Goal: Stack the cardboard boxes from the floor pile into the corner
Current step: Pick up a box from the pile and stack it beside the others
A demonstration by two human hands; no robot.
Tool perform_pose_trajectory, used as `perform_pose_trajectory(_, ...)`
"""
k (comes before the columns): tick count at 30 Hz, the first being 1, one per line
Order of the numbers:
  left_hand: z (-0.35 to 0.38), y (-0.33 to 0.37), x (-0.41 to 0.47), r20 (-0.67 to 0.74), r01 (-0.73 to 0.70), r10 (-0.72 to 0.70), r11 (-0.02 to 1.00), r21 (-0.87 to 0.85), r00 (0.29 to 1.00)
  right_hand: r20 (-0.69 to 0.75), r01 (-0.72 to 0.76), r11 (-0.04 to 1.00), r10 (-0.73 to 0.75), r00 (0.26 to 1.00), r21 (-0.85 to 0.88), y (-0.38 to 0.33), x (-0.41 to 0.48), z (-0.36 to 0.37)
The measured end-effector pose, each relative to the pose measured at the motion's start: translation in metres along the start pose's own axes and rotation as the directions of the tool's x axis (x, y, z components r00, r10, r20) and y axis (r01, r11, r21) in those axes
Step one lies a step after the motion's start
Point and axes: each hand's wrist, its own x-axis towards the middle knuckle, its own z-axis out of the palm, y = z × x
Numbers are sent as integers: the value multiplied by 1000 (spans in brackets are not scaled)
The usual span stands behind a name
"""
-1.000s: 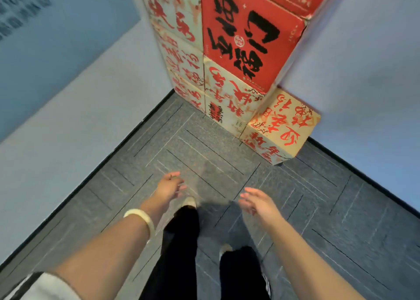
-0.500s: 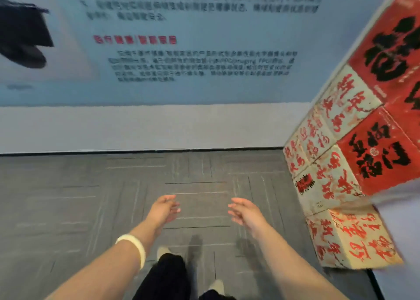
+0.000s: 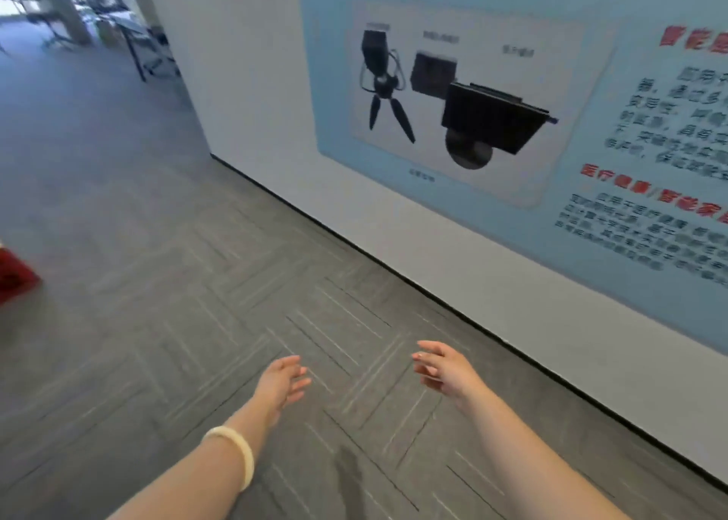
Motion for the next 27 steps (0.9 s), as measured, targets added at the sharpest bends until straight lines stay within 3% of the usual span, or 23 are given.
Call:
perform_pose_trajectory(6, -184, 51, 34, -217, -55, 25, 989, -137, 976, 266, 16, 994, 13, 964, -106, -49, 50, 219)
perform_pose_trajectory(14, -341, 81, 71, -410, -136, -42, 908, -395, 911, 456, 50, 945, 109, 883, -323, -98, 139, 416)
perform_pose_trajectory(20, -449, 124, 100, -657, -310, -134, 800, -513, 742, 586, 119, 888, 187, 789, -445, -148, 217, 574)
perform_pose_trajectory(24, -499, 154, 120, -736, -404, -192, 733, -547, 649, 695, 193, 864, 222, 684, -466, -190, 249, 684)
perform_pose_trajectory(27, -535, 165, 136, -743, -420, -255, 693, -587, 618, 733, 230, 835, 267, 625, -500, -201, 264, 760)
